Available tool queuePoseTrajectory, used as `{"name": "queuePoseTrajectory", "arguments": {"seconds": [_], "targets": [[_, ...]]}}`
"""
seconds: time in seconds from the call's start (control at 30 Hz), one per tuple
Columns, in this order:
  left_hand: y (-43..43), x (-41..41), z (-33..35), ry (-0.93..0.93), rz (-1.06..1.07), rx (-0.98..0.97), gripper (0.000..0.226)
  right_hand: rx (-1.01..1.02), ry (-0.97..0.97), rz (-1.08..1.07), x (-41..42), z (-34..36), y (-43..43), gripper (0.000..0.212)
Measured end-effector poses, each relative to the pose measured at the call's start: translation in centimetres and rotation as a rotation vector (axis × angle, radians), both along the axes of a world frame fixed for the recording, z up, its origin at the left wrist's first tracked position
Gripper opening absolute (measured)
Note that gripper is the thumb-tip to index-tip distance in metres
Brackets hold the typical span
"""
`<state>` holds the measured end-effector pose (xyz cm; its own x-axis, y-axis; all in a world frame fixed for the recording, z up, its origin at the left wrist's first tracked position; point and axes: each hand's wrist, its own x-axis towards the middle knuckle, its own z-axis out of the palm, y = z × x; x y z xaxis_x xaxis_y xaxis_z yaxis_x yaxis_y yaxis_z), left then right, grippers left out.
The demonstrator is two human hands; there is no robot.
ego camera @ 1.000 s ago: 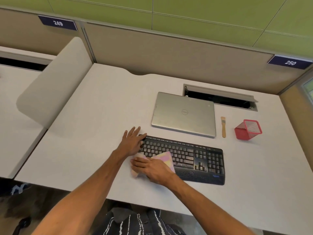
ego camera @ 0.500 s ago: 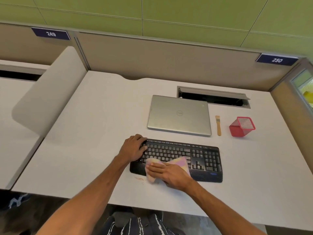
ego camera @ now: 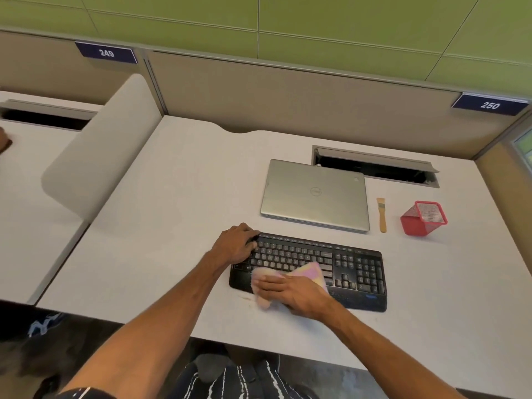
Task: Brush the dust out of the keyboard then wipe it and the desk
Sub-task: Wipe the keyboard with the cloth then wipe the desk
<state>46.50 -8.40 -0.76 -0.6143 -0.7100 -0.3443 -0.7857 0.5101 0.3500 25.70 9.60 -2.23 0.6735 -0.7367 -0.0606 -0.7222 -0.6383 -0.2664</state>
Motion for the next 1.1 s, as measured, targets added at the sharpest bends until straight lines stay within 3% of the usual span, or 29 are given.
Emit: {"name": "queuePoseTrajectory", "arguments": {"seconds": [0.17, 0.47, 0.87, 1.1], "targets": [[-0.2, -0.3, -0.2, 0.011, 0.014, 0.027, 0.049, 0.033, 0.065, -0.031, -2.6, 0.2, 2.0, 0.072], [-0.3, -0.7, 0.2, -0.022, 0.055, 0.031, 0.047, 0.078, -0.039, 0.011, 6.6, -0.2, -3.0, 0.062], [-0.4, -0.9, 0.0, 0.009, 0.083, 0.054, 0.046, 0.066, 0.021, -0.127, -7.7, 0.9, 6.1, 0.057], [0.2, -1.3, 0.1, -0.024, 0.08, 0.031, 0.048, 0.053, -0.004, -0.148, -2.7, 0.9, 2.8, 0.061]]}}
